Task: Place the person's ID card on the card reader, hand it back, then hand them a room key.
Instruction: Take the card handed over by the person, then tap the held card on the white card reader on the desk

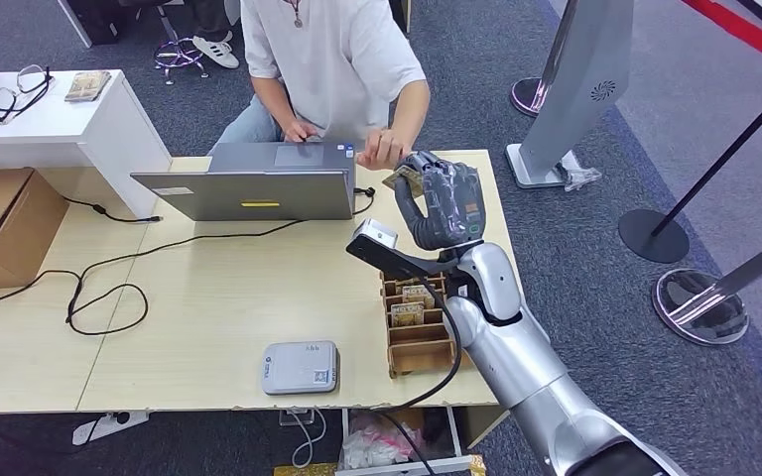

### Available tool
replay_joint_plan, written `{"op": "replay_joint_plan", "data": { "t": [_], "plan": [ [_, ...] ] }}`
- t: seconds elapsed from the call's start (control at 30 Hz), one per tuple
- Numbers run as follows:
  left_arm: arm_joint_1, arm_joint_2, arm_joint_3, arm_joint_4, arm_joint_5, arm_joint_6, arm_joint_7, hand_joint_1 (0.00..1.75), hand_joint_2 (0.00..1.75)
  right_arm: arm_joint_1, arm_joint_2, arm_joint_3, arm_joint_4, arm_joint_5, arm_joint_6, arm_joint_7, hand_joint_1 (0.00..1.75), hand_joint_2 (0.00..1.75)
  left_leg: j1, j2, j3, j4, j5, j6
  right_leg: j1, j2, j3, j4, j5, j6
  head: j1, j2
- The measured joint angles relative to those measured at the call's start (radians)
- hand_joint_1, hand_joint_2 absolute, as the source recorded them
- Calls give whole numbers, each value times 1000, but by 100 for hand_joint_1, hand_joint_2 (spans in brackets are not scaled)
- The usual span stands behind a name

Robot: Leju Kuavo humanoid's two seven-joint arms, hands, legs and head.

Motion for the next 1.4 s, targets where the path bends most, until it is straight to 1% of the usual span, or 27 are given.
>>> {"op": "replay_joint_plan", "data": {
  "t": [0.3, 0.43, 0.5, 0.7, 0.87, 1.17, 1.4],
  "plan": [
    [0, 0, 0, 0, -2, -6, -6, 0, 0, 1, 0, 1, -1, -1, 2, -1, 175, 175, 0, 0, 0, 0, 0, 0, 0, 0, 0, 0, 0, 0, 0, 0],
    [0, 0, 1, 0, -3, -10, -11, 0, 0, 26, 0, 11, -41, -99, 103, -57, 175, 175, 0, 0, 0, 0, 0, 0, 0, 0, 0, 0, 0, 0, 0, 0],
    [0, 0, 3, 0, -1, -11, -11, 0, 0, 42, -1, 23, -61, -130, 136, -74, 175, 175, 0, 0, 0, 0, 0, 0, 0, 0, 0, 0, 0, 0, 0, 0],
    [0, 0, 14, 0, 2, -11, -11, 0, 0, 92, -5, 78, -121, -207, 211, -114, 175, 175, 0, 0, 0, 0, 0, 0, 0, 0, 0, 0, 0, 0, 0, 0],
    [0, 0, 16, 0, -1, -9, -11, 0, 0, 111, -6, 135, -152, -258, 260, -135, 175, 175, 0, 0, 0, 0, 0, 0, 0, 0, 0, 0, 0, 0, 0, 0],
    [-1, 0, 15, 0, -15, -10, -12, 0, 0, 121, -1, 210, -141, -322, 284, -134, 175, 175, 0, 0, 0, 0, 0, 0, 0, 0, 0, 0, 0, 0, 0, 0],
    [-2, 0, 16, 0, -13, -10, 0, 0, 0, 123, 28, 246, -93, -333, 307, -120, 175, 175, 0, 0, 0, 0, 0, 0, 0, 0, 0, 0, 0, 0, 0, 0]
  ]
}}
